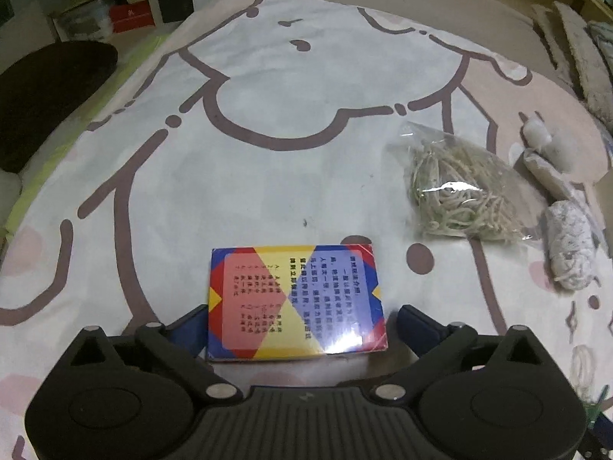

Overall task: Organize objects
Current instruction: 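Lift the card box and clothespins and carry them toward the white tray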

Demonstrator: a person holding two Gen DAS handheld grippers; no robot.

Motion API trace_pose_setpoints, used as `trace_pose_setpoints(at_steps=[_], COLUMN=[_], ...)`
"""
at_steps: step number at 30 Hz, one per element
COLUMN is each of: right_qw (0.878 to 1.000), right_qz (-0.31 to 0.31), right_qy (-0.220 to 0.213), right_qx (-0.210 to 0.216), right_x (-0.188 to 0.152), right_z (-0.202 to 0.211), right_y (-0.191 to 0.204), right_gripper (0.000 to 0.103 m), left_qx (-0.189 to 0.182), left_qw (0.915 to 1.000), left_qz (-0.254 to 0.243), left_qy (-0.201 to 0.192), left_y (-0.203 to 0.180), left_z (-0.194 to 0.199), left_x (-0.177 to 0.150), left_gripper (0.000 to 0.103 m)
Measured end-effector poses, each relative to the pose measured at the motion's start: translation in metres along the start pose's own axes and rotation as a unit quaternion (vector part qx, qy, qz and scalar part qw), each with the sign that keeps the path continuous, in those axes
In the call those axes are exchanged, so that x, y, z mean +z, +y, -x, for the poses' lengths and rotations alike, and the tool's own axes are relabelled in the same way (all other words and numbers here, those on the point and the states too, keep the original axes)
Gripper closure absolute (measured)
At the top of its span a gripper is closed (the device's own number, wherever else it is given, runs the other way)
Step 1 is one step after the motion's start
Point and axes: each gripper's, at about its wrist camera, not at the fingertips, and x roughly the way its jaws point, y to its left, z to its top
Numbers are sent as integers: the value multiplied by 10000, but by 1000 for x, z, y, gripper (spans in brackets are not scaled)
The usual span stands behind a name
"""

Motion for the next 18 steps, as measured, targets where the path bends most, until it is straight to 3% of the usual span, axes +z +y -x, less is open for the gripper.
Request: trace_pose_setpoints(at_steps=[2,10,18], right_qw=[10000,9998,9983], right_qz=[54,149,150], right_qy=[65,83,-548], right_qx=[25,72,92], right_x=[1,2,20], right_z=[-1,-1,21], right_y=[-1,-1,-6], right_gripper=[78,78,78], left_qx=[115,118,-108], left_qw=[9999,9985,9959], left_qz=[18,492,499], left_qy=[-44,-192,-752], left_y=[-2,8,0], left_z=[0,13,53], left_x=[1,5,9], left_gripper=[12,14,14])
